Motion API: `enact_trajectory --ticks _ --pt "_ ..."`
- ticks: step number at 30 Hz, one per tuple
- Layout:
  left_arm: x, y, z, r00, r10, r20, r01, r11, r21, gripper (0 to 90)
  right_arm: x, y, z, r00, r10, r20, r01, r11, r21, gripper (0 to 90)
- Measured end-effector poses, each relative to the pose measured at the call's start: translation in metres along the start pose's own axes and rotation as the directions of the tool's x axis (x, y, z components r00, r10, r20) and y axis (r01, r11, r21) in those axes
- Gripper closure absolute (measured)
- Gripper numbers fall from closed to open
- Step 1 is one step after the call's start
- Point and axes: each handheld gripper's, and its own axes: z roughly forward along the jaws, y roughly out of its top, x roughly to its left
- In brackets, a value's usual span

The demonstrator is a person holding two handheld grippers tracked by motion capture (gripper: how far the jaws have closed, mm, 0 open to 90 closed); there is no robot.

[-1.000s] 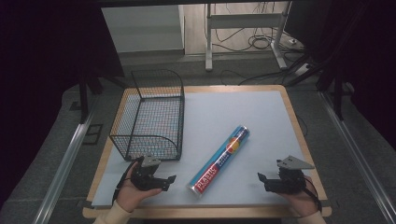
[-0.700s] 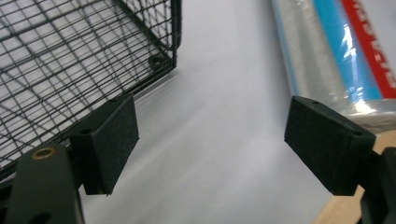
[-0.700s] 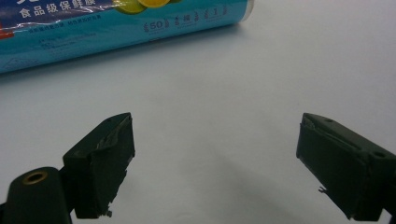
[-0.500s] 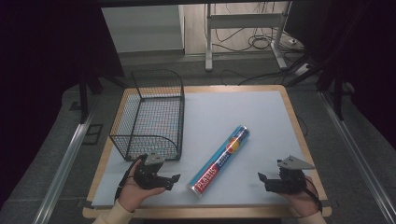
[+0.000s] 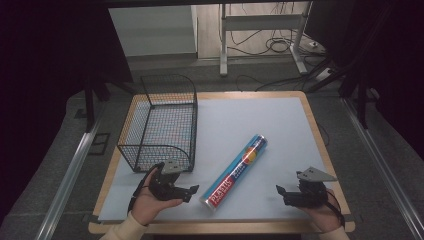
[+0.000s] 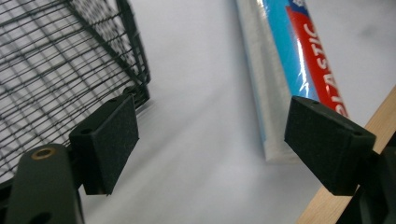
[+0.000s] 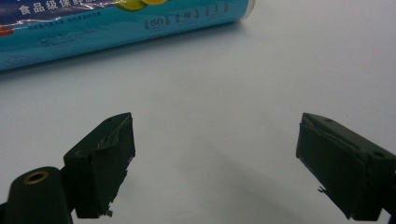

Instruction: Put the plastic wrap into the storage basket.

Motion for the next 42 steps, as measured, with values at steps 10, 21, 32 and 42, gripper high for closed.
enact_trajectory --ticks 10,21,32,42 --pt "-0.014 0.012 0.013 0.9987 0.04 0.032 -0.041 0.9988 0.027 17.6 -0.001 0.0 -0.001 0.9993 0.031 -0.023 -0.031 0.999 -0.009 12.0" --pt "-0.021 0.023 0.021 0.9979 0.047 0.045 -0.048 0.9982 0.035 17.1 -0.001 0.0 -0.002 0.9995 0.022 -0.022 -0.022 1.0 -0.011 12.1" --pt "-0.027 0.028 0.029 0.9966 0.057 0.059 -0.06 0.9972 0.045 16.7 -0.001 0.0 -0.002 0.9996 0.018 -0.022 -0.018 1.0 -0.012 12.2" --pt "-0.031 0.034 0.034 0.9956 0.068 0.065 -0.071 0.9961 0.053 16.4 0.0 0.0 -0.002 0.9996 0.012 -0.026 -0.012 1.0 -0.011 12.3"
